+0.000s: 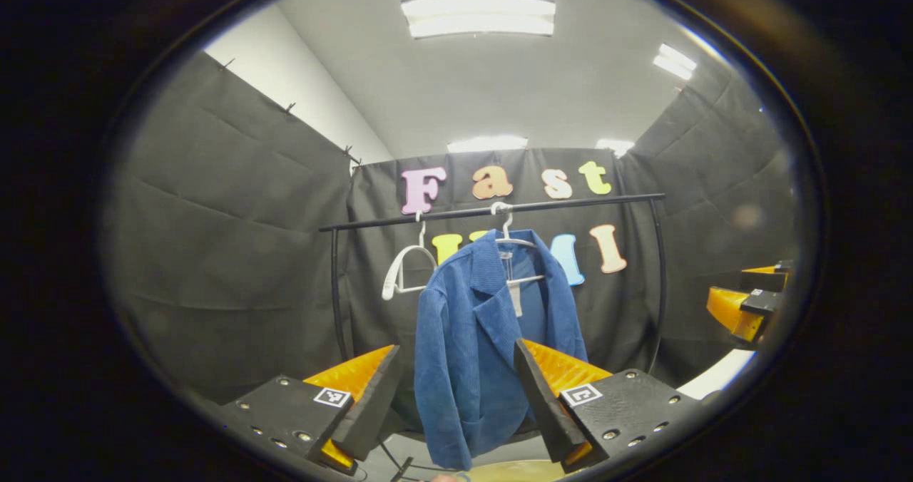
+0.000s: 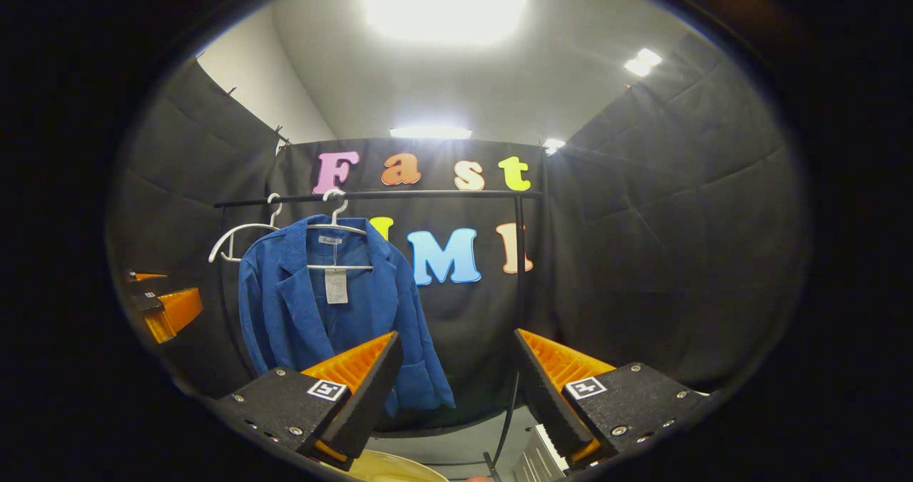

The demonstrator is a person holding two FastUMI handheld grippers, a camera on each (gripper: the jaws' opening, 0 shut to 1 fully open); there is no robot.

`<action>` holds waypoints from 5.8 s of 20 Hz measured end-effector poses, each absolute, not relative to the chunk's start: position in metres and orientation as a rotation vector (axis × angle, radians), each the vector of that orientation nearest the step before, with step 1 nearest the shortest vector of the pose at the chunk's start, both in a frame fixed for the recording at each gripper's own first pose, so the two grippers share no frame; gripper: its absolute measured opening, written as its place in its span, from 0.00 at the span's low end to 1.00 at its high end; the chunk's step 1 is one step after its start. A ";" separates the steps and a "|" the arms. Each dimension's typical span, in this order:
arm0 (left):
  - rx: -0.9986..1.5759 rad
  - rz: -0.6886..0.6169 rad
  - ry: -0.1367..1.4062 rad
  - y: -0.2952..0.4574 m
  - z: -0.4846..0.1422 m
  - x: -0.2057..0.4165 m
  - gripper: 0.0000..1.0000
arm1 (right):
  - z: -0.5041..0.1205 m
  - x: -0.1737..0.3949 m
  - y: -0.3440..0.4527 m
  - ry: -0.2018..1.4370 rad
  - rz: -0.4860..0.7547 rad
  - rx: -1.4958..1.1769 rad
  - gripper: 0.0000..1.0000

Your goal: Grasp the clothes on the hanger with both hands and then place them into the laundry hamper below.

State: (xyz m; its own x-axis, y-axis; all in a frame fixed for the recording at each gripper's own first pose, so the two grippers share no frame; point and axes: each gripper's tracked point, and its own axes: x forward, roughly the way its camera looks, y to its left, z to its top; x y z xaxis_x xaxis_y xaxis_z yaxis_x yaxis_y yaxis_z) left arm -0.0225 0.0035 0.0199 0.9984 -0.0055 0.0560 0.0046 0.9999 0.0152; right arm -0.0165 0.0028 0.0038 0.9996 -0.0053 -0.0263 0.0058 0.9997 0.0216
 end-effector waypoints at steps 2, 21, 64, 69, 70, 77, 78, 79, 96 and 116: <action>0.012 -0.005 -0.055 0.005 0.020 -0.023 0.90 | 0.006 -0.016 0.003 0.023 -0.007 0.019 0.95; 0.003 0.000 -0.049 0.023 0.024 -0.027 0.90 | 0.012 -0.019 0.006 -0.002 -0.021 -0.008 0.95; 0.011 0.124 -0.058 -0.041 0.047 0.158 0.90 | 0.023 0.179 0.094 -0.050 0.329 0.097 0.96; 0.002 0.151 -0.043 -0.056 0.030 0.194 0.90 | 0.015 0.212 0.114 -0.060 0.411 0.098 0.95; 0.000 0.158 -0.039 -0.058 0.026 0.201 0.90 | 0.013 0.217 0.117 -0.060 0.421 0.093 0.95; 0.014 0.254 0.009 -0.053 -0.004 0.237 0.90 | -0.018 0.254 0.143 -0.026 0.508 0.082 0.95; 0.014 0.267 0.016 -0.054 -0.008 0.238 0.90 | -0.024 0.259 0.148 -0.017 0.517 0.080 0.96; 0.018 0.282 0.022 -0.052 -0.012 0.242 0.90 | -0.030 0.262 0.152 -0.005 0.526 0.077 0.96; 0.112 0.368 0.109 -0.043 -0.051 0.253 0.54 | -0.074 0.286 0.173 0.029 0.543 0.058 0.22; 0.179 0.371 -0.002 -0.001 0.042 0.193 0.00 | 0.028 0.327 0.085 -0.271 0.343 0.033 0.00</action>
